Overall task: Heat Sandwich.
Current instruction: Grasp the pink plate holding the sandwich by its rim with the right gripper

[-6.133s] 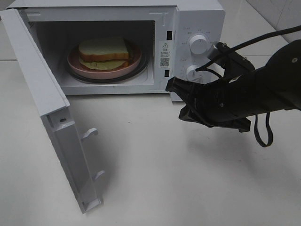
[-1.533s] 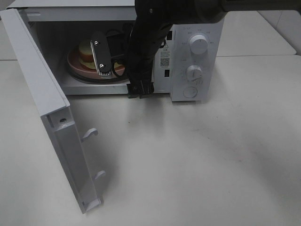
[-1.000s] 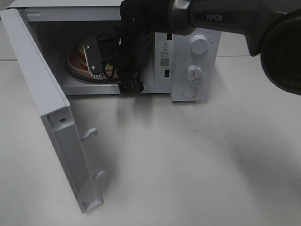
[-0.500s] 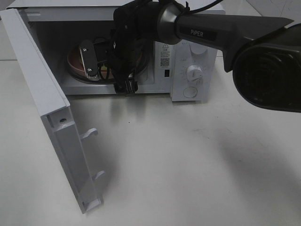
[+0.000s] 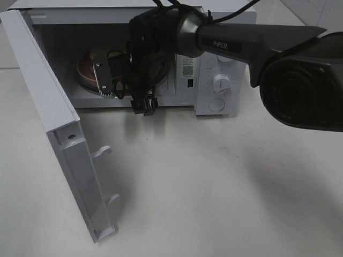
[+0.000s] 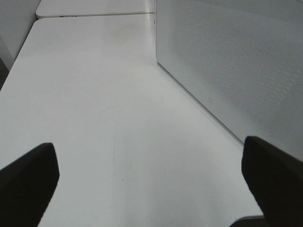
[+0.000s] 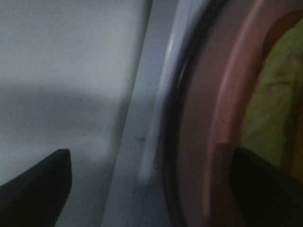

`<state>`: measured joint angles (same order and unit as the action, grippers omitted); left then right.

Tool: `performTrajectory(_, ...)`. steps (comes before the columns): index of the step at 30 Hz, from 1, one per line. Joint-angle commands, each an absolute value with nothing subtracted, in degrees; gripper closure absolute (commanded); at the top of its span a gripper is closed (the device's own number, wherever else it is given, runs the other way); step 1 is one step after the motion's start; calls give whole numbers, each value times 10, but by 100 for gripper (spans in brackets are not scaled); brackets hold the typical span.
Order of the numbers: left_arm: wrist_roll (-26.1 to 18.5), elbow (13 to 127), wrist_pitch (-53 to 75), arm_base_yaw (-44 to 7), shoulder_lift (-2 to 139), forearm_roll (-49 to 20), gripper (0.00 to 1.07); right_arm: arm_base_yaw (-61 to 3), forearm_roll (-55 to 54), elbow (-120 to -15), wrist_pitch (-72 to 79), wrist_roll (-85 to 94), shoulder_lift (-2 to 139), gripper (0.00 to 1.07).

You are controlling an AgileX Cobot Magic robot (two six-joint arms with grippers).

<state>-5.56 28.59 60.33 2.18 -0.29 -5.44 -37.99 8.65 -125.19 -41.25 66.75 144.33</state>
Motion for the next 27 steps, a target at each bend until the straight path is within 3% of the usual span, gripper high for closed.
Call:
performTrajectory(1,-53,284,595,23,-17,-53,5,-380,82,-1255,-412,681,1458,22)
performTrajectory(5,-53,284,595,23,-17,-53,5,-380,81,-1255,-410,692,1462,23)
performTrajectory(10,-53,284,595,23,-17,-53,5,-380,81,-1255,-413,682,1461,34)
performTrajectory(12,-53,284,595,23,-17,-53,5,-380,81,-1255,-413,669,1460,49)
performTrajectory(13,-53,284,595,23,-17,-53,5,-380,81,-1255,-413,669,1460,49)
performTrajectory(15,-53,284,595,23,-17,-53,5,-380,81,-1255,-414,663,1460,62)
performTrajectory(16,-53,284,595,23,-17,-53,5,-380,81,-1255,-416,663,1459,76)
performTrajectory(17,-53,284,595,23,-17,-53,5,-380,81,-1255,-416,663,1459,76)
performTrajectory(19,-53,284,595,23,-17,-53,5,-380,81,-1255,-424,663,1457,90)
performTrajectory(20,-53,284,595,23,-17,-53,5,-380,81,-1255,-431,663,1454,105)
performTrajectory(27,-53,284,595,23,-17,-53,5,-380,72,-1239,-442,674,1436,107)
